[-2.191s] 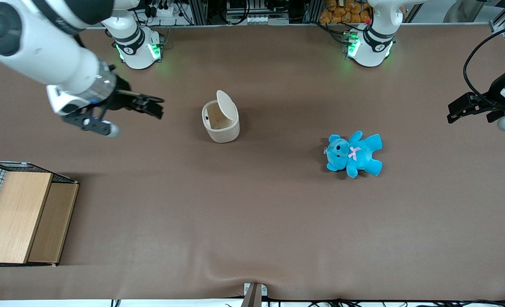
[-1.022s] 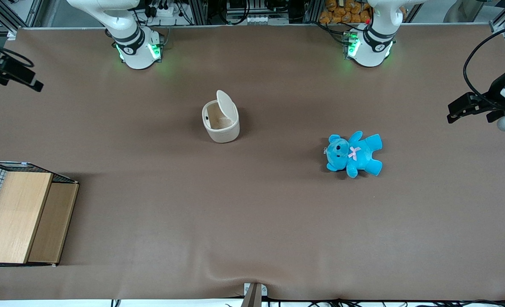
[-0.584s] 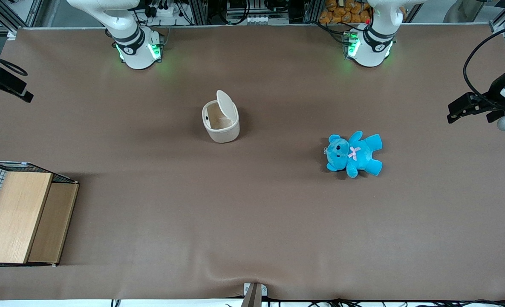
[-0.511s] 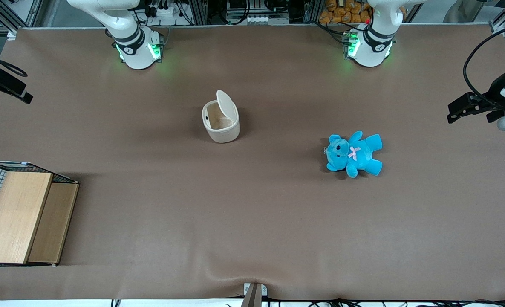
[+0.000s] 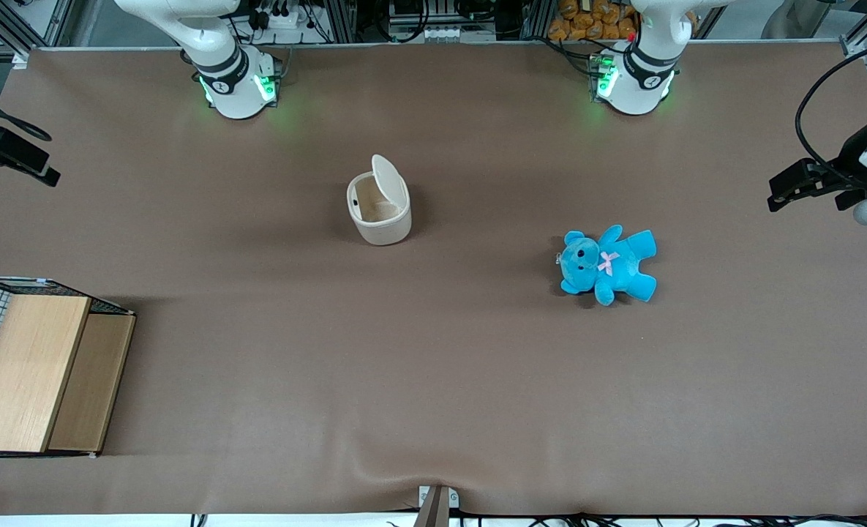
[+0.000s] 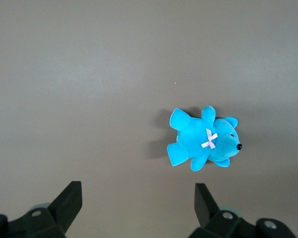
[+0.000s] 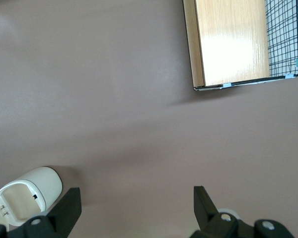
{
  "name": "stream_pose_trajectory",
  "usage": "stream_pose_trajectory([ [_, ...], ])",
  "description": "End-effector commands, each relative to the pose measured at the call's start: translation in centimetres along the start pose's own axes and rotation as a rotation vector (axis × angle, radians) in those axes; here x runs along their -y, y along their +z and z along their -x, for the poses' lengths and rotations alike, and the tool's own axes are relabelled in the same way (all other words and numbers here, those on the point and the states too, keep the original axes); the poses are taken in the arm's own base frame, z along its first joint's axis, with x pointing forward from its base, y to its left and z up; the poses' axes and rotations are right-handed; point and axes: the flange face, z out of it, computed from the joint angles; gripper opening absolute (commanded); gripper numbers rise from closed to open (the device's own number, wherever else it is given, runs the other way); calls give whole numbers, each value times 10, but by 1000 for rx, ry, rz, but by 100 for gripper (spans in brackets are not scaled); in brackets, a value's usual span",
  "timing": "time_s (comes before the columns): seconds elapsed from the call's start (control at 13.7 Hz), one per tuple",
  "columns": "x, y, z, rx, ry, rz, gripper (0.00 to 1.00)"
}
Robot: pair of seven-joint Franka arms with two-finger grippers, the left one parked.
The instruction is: Open trash can with right arm
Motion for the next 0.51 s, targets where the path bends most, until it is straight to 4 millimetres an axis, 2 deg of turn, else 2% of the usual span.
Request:
stream_pose_trajectory([
  [0.0,1,-2,-10,-20,-11,1,100],
  [0.44,3,4,-15,-27,-13,5,100],
])
